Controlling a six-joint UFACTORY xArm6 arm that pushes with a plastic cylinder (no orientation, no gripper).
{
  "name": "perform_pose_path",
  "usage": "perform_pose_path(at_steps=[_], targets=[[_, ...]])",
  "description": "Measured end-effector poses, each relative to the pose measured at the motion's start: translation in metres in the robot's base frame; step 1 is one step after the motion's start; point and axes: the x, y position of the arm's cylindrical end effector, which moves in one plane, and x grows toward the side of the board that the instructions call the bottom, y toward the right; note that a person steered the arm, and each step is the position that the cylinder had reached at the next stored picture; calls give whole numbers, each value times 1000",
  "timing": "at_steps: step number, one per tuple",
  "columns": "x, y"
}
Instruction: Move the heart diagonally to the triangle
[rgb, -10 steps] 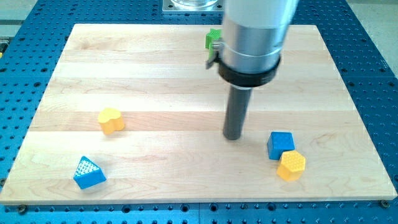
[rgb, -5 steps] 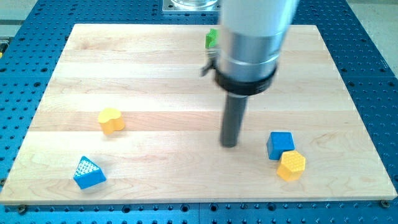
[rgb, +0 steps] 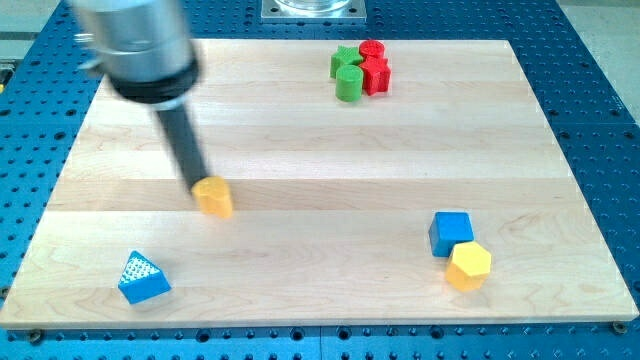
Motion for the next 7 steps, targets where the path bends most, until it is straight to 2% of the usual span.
perform_pose_path(at_steps=[1, 2, 3, 4, 6, 7], targets=[[0, 39], [2, -30], [21, -50], [41, 16], [32, 208], [32, 243]])
